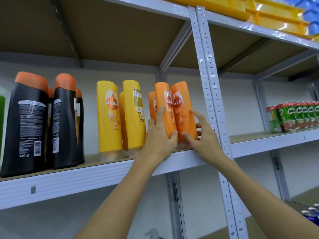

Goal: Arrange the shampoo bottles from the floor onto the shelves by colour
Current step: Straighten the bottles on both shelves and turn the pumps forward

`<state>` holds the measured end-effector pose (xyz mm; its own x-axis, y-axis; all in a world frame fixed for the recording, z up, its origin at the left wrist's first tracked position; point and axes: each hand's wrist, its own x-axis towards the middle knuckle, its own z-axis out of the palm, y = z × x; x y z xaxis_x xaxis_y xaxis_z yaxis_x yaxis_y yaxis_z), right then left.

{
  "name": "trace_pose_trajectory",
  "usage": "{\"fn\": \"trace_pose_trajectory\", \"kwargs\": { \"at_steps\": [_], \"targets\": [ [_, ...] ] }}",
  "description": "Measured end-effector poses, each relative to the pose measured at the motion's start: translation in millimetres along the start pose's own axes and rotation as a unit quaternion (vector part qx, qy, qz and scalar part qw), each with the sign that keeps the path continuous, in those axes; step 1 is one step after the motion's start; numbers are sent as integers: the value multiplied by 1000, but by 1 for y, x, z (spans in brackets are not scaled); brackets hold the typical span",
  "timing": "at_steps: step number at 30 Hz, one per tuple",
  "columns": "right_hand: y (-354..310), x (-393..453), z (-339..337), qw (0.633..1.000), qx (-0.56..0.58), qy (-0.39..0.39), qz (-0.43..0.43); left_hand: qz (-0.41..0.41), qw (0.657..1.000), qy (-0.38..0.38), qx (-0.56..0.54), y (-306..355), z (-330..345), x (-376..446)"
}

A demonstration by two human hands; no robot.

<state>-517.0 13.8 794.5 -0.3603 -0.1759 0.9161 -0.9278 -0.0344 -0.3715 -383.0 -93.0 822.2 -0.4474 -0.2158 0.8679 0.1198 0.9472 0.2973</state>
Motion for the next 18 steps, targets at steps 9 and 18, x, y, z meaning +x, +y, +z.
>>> {"fn": "trace_pose_trajectory", "kwargs": {
  "at_steps": [9, 18],
  "targets": [
    [-3, 1, -7, 999, 11, -33, 28, -47, 998, -7, -31, 0, 3, 2],
    [-5, 4, -8, 998, 21, -53, 34, -57, 998, -4, -16, 0, 7, 0]
  ]
}}
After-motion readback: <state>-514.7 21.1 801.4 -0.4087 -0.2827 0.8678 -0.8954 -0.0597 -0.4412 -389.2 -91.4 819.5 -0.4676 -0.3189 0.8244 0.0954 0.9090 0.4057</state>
